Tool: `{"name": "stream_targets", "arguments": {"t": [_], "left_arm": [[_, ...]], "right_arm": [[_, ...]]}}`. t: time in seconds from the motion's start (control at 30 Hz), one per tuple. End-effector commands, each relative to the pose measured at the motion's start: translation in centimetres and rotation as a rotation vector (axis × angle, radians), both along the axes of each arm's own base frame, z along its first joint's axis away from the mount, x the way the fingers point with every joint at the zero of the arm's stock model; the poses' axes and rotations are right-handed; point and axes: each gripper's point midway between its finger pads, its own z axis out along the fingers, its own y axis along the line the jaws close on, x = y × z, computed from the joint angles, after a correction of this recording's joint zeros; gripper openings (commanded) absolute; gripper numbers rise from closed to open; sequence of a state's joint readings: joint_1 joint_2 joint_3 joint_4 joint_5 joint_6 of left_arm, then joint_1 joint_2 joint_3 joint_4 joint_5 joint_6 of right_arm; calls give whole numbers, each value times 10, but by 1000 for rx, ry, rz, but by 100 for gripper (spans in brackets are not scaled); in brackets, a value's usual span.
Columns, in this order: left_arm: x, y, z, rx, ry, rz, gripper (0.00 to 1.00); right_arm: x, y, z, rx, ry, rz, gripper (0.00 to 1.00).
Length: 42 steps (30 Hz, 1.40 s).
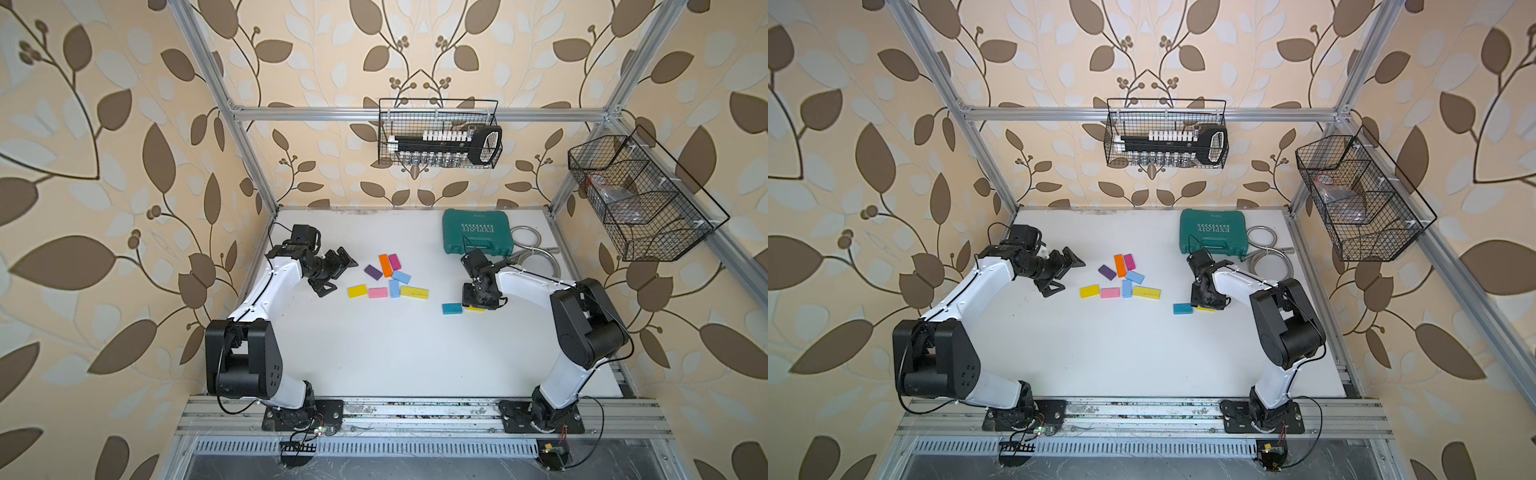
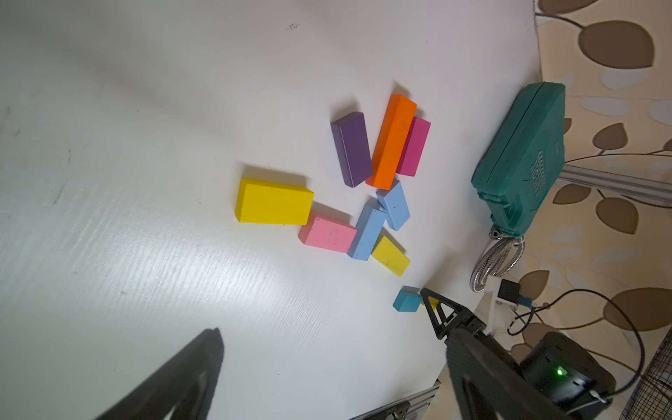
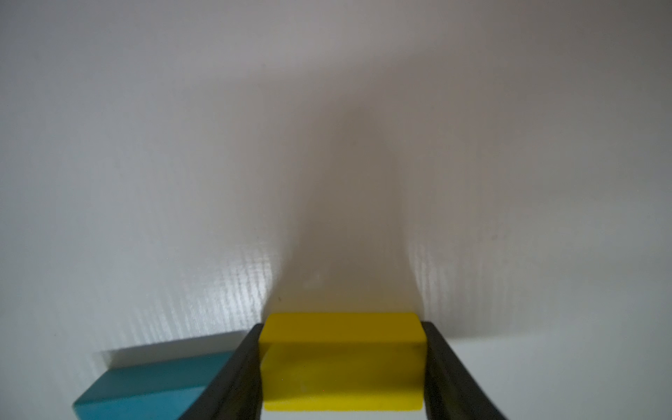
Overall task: Assemble the letter c with building blocks
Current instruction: Assemble the building block at the center of the board.
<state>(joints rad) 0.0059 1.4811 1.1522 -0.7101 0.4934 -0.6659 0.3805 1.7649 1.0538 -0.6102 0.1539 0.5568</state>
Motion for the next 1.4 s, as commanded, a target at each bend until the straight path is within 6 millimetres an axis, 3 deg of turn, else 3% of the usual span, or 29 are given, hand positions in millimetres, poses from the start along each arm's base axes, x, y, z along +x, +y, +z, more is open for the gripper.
{"name": "stream_targets", "arguments": {"t": [0.0, 0.4, 0.73, 1.03, 1.37], "left_arm": [[3, -3, 20, -8, -51, 2, 99], [4, -3, 19, -9, -51, 4, 99], [4, -6, 21, -9, -59, -3, 99], [5, -11, 20, -7, -58, -14, 99], [5, -13, 16, -9, -49, -17, 99]], "right_arm": [[-12, -7, -8, -28, 30, -16, 52], [-13, -9, 3, -22, 8, -32, 74], [-2, -2, 24, 63, -39, -71, 76], [24, 21, 18, 145, -6, -33, 76], [24, 38, 7, 201, 29, -10, 75]]}}
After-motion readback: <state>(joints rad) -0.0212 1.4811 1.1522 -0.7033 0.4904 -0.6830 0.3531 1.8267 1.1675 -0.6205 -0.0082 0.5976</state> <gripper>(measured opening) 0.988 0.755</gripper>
